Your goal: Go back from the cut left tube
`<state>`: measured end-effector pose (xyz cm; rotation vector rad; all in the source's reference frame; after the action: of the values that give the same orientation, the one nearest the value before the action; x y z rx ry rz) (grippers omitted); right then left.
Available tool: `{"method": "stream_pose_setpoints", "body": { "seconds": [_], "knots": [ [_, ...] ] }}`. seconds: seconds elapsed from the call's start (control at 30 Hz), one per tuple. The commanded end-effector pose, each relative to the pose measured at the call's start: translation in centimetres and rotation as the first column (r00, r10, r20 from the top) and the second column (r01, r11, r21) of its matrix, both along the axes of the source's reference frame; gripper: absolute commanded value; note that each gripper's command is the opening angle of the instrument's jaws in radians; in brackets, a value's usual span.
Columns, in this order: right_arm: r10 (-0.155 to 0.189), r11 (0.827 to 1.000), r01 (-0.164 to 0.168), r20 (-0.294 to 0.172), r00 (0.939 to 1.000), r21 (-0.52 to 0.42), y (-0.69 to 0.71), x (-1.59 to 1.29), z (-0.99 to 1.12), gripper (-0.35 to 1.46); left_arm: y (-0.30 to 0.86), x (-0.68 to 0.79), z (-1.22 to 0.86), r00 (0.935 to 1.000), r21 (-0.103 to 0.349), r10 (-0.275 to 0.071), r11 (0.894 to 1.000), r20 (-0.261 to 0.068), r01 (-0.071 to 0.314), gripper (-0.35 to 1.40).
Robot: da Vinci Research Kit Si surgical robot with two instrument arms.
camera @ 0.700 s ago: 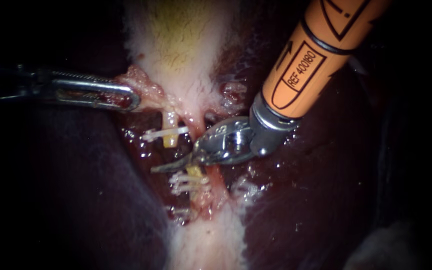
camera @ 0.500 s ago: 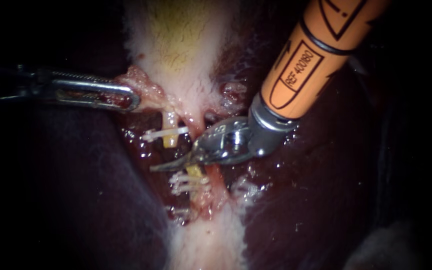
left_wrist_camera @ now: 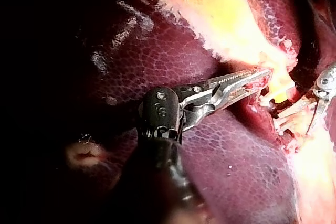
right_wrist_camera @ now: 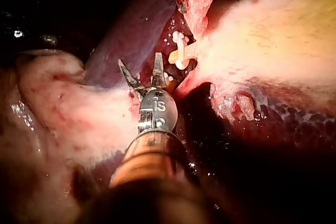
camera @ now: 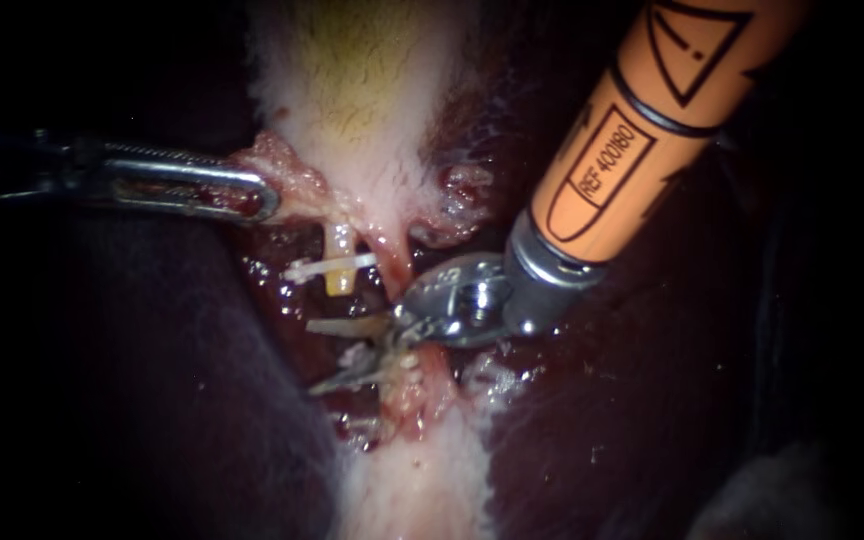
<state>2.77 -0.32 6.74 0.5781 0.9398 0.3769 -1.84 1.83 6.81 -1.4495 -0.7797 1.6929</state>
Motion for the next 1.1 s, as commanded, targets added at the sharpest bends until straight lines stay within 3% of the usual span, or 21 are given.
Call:
{"method": "stream_pose_setpoints", "body": {
  "seconds": [0.03,0.23,0.6,0.93,1.1],
  "knots": [
    [0.003,0.999,-0.003,-0.003,1.0,-0.037,0.0,-0.09,-0.06,1.45,0.0,0.01,0.01,1.0,0.001,0.001,1.0,0.001,-0.001,-0.35],
    [0.02,0.989,-0.02,0.001,0.9998,-0.147,0.01,-0.59,-0.34,1.45,0.02,0.04,0.04,1.0,0.001,0.003,1.0,0.002,-0.003,-0.35],
    [0.051,0.964,-0.042,0.031,0.9982,-0.261,0.28,-1.44,-0.63,1.45,0.03,0.04,0.05,1.0,0.001,0.003,1.0,0.002,-0.003,-0.35],
    [0.052,0.963,-0.041,0.036,0.998,-0.267,0.3,-1.52,-0.62,1.45,0.04,0.03,0.08,1.0,0.001,0.002,1.0,0.002,-0.002,-0.35],
    [0.052,0.963,-0.04,0.036,0.998,-0.267,0.3,-1.52,-0.63,1.45,0.05,-0.05,0.19,1.0,-0.004,-0.001,1.0,-0.001,0.001,-0.35]
  ]
}}
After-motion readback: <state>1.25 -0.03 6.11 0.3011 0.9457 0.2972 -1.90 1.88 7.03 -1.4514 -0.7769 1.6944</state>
